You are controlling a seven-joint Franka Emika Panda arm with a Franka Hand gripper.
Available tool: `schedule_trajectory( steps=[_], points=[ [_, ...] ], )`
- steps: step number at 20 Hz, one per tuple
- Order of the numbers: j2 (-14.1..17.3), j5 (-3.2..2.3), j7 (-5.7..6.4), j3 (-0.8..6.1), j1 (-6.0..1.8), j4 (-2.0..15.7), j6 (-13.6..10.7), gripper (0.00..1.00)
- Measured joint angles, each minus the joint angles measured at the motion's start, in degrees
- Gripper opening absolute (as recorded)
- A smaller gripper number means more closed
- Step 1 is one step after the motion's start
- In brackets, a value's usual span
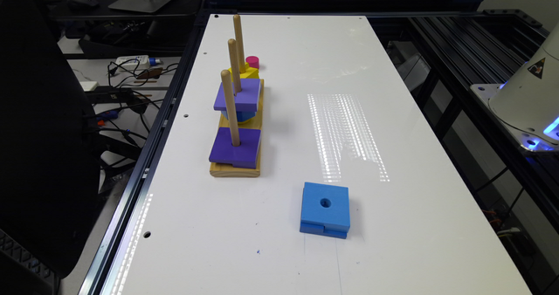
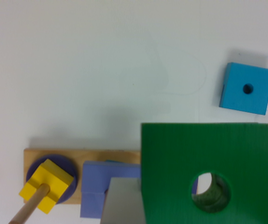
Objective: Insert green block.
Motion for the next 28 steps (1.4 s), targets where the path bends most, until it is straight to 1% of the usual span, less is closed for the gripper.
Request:
schedule_trajectory(
  steps=[19, 23, 28],
  points=[
    [0.0, 0.00, 0.00, 0.00, -0.01, -0.34, 0.2, 0.00],
    [0.3, 0.00, 0.00, 0.04, 0.00, -0.42, 0.5, 0.00],
    [1.4, 0.00, 0.00, 0.17, 0.00, -0.43, 1.6, 0.00]
  ],
)
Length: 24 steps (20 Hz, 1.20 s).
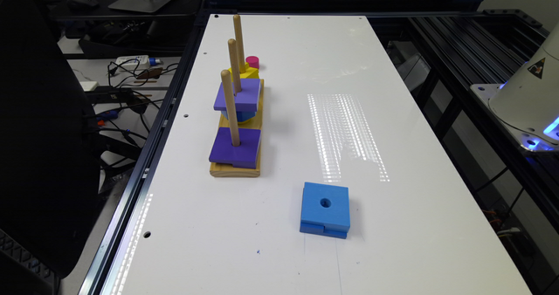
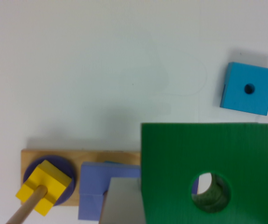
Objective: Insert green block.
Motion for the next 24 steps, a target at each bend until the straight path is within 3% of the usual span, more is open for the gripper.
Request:
schedule_trajectory(
  steps=[24],
  points=[
    [8.4, -0.23, 0.20, 1.03, 0.02, -0.03, 8.7, 0.00]
  ],
)
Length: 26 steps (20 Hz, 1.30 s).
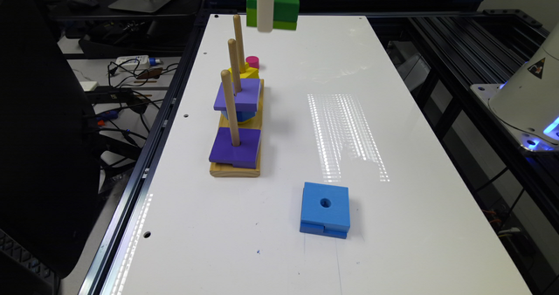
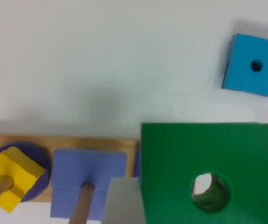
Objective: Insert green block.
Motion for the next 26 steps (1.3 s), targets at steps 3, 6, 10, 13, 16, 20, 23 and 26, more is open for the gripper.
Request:
schedule_trajectory(
  steps=[3, 6, 10, 13, 16, 20, 23, 26],
  points=[
    [1.1, -0.14, 0.23, 0.20, 0.00, 0.00, 1.1, 0.00],
    [2.1, -0.21, 0.31, 0.31, 0.01, 0.01, 2.3, 0.00],
    [3.3, -0.24, 0.36, 0.41, 0.01, 0.01, 3.7, 0.00],
    [4.1, -0.27, 0.39, 0.49, 0.02, 0.01, 4.5, 0.00],
    [4.7, -0.29, 0.42, 0.55, 0.03, 0.02, 5.2, 0.00],
    [5.3, -0.33, 0.45, 0.63, 0.03, 0.08, 5.8, 0.00],
    [5.6, -0.35, 0.47, 0.67, 0.03, 0.11, 6.1, 0.00],
    [5.8, -0.36, 0.49, 0.71, 0.03, 0.14, 6.3, 0.00]
  ],
)
